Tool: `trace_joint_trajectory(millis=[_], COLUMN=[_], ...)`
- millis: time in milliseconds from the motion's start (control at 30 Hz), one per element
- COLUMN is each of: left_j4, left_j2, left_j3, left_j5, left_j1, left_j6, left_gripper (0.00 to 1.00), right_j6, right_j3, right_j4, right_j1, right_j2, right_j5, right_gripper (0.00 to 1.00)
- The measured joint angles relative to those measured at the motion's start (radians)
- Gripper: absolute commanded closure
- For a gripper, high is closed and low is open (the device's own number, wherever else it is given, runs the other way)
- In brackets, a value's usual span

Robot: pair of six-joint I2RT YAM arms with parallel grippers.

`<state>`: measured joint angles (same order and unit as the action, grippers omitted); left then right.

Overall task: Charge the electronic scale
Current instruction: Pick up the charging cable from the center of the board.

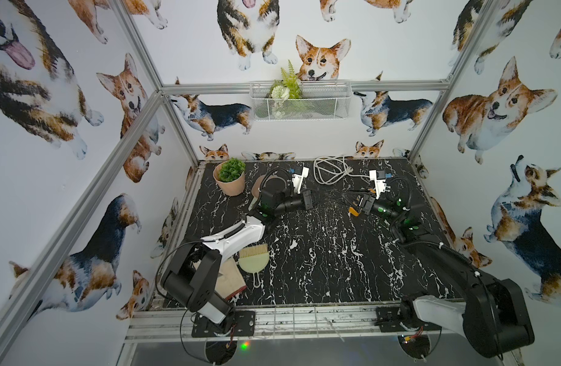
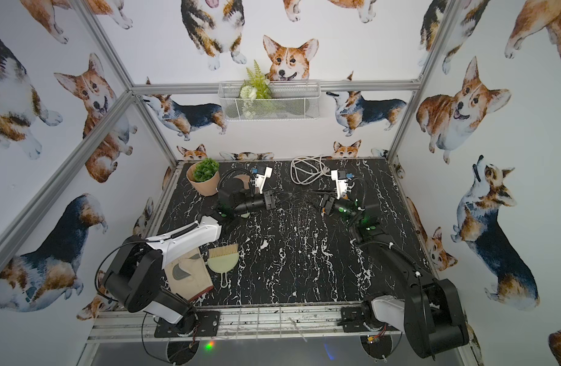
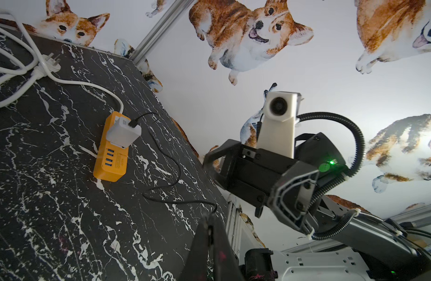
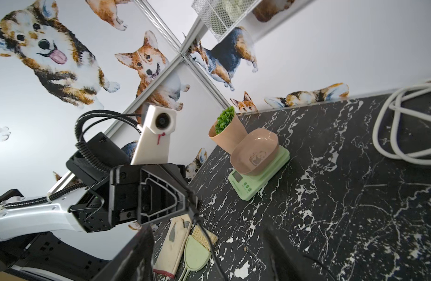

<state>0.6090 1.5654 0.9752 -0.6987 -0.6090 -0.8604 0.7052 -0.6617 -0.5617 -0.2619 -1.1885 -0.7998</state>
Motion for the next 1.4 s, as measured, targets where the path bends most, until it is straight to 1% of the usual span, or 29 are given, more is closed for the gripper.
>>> trace_joint_trajectory(millis=[167, 267, 300, 367, 500, 667, 800, 900, 1067, 1167, 1267, 1400], left_j4=[0.035, 0.053, 0.057, 0.058, 0.066, 0.071, 0.072, 0.072, 0.074, 0.073, 0.076, 0.077], left_j2=[0.006, 0.006, 0.006, 0.005, 0.005, 0.006, 0.006, 0.006, 0.007, 0.008, 0.008, 0.007], left_j3=[-0.001, -0.001, -0.001, -0.002, -0.004, -0.004, -0.003, -0.003, -0.003, 0.001, 0.004, 0.004], left_j5=[-0.010, -0.019, -0.021, -0.021, -0.022, -0.022, -0.022, -0.023, -0.029, -0.029, -0.029, -0.029], left_j1=[-0.005, -0.013, -0.013, -0.014, -0.016, -0.021, -0.021, -0.020, -0.021, -0.021, -0.021, -0.021], left_j6=[-0.023, -0.029, -0.030, -0.030, -0.030, -0.033, -0.033, -0.034, -0.035, -0.037, -0.040, -0.041], left_gripper=[1.00, 1.00, 1.00, 1.00, 1.00, 1.00, 1.00, 1.00, 1.00, 1.00, 1.00, 1.00], right_j6=[0.031, 0.074, 0.093, 0.139, 0.212, 0.259, 0.260, 0.255, 0.230, 0.230, 0.230, 0.232], right_j3=[-0.014, -0.027, -0.031, -0.035, -0.035, -0.036, -0.032, -0.025, -0.002, 0.002, 0.002, 0.002], right_j4=[-0.053, -0.120, -0.149, -0.226, -0.355, -0.442, -0.451, -0.447, -0.419, -0.412, -0.413, -0.416], right_j1=[0.000, -0.005, -0.008, -0.021, -0.047, -0.050, -0.050, -0.050, -0.031, -0.019, -0.019, -0.019], right_j2=[-0.095, -0.148, -0.167, -0.201, -0.251, -0.264, -0.242, -0.218, -0.188, -0.180, -0.180, -0.181], right_j5=[-0.087, -0.145, -0.166, -0.205, -0.253, -0.273, -0.274, -0.277, -0.277, -0.280, -0.280, -0.280], right_gripper=[0.32, 0.39, 0.43, 0.47, 0.56, 0.60, 0.63, 0.69, 0.74, 0.79, 0.81, 0.80])
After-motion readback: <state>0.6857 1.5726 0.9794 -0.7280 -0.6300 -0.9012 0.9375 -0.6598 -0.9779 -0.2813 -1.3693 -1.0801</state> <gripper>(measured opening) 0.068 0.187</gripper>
